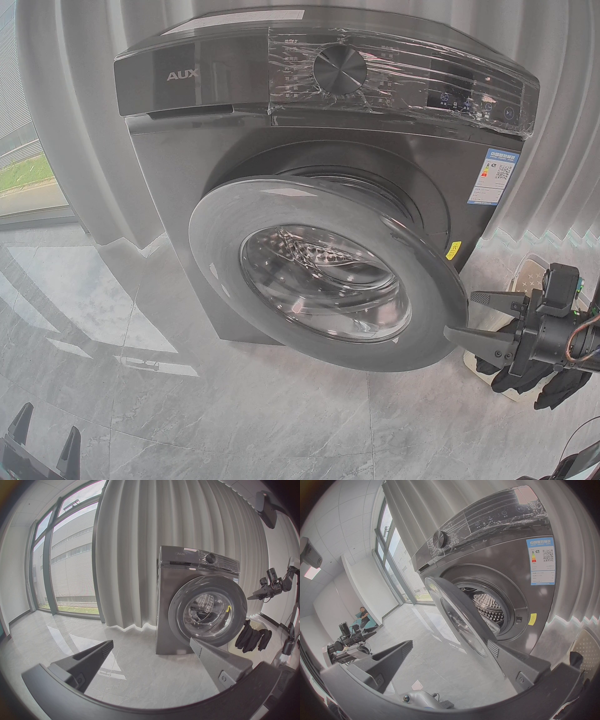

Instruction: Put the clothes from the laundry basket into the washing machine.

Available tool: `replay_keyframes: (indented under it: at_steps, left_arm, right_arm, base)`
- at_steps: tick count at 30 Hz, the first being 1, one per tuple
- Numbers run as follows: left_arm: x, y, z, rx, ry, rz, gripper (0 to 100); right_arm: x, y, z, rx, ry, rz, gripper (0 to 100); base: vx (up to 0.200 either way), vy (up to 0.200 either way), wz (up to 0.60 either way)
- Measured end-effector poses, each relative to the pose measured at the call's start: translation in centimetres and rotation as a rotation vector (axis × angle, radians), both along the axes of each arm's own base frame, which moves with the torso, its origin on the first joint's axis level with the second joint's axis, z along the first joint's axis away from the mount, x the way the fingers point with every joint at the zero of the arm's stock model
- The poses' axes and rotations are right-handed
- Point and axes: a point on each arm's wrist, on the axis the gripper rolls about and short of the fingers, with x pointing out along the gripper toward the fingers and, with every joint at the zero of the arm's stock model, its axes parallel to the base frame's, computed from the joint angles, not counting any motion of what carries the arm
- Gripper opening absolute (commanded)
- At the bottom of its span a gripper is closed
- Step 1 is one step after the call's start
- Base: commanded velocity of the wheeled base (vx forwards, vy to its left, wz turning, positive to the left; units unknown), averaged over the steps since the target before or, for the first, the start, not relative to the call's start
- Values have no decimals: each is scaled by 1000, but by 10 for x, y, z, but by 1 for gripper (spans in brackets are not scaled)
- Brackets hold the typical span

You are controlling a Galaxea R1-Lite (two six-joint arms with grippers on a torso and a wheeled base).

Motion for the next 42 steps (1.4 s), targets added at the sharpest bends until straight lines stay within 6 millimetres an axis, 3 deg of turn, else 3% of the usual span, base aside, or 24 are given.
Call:
replay_keyframes:
  at_steps: [16, 31, 42]
  left_arm:
    - [0, 0, 0, 0, 0, -1, 100]
    - [0, 0, 0, 0, 0, 0, 100]
    - [0, 0, 0, 0, 0, 0, 100]
  right_arm:
    - [8, -1, 12, 21, -39, -28, 100]
    - [12, 11, -6, -13, 40, 27, 100]
    - [12, 14, -7, -11, 45, 37, 100]
  base:
    - [0, 0, 0]
    - [0, 0, 0]
    - [0, 0, 0]
